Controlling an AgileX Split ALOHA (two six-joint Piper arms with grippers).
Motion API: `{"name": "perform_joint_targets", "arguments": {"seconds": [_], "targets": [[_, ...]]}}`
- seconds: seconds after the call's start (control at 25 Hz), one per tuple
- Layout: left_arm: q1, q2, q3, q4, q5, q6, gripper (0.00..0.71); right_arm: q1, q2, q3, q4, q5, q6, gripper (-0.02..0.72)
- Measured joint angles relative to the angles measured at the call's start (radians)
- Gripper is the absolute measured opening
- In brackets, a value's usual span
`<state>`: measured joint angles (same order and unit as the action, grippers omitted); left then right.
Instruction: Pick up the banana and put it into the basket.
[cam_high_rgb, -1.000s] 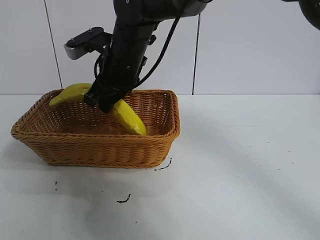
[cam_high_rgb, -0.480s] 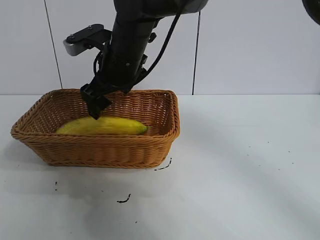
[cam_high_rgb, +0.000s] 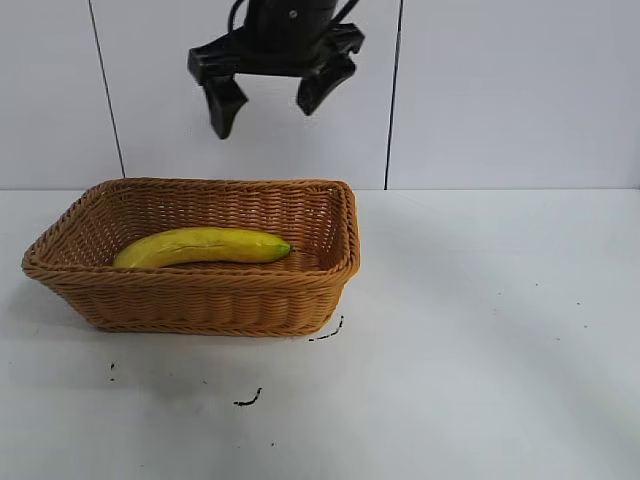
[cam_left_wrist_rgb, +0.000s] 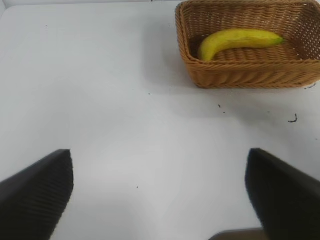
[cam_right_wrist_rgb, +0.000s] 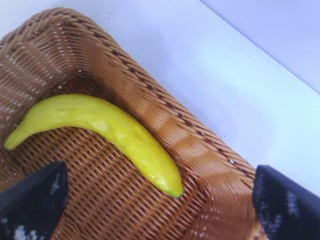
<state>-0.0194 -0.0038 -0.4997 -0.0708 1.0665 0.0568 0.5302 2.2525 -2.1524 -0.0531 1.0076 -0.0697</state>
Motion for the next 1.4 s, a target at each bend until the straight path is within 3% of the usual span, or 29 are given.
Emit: {"name": "perform_joint_targets", "arguments": {"seconds": [0.2, 0.64, 1.04, 1.4], "targets": [[0.0, 0.0, 0.0, 0.0, -0.001, 0.0, 0.693, -0.165, 0.0, 0.0, 0.053, 0.094, 0.004, 0.69], [0.0, 0.0, 0.0, 0.0, -0.001, 0.0, 0.693, -0.442, 0.0, 0.0, 0.053, 0.205, 0.008, 0.69], [0.0, 0.0, 0.0, 0.0, -0.001, 0.0, 0.693, -0.512, -0.006, 0.016, 0.053, 0.204, 0.04, 0.69], [0.0, 0.0, 0.0, 0.0, -0.001, 0.0, 0.693, -0.512, -0.225, 0.333, 0.063, 0.204, 0.04, 0.69]]}}
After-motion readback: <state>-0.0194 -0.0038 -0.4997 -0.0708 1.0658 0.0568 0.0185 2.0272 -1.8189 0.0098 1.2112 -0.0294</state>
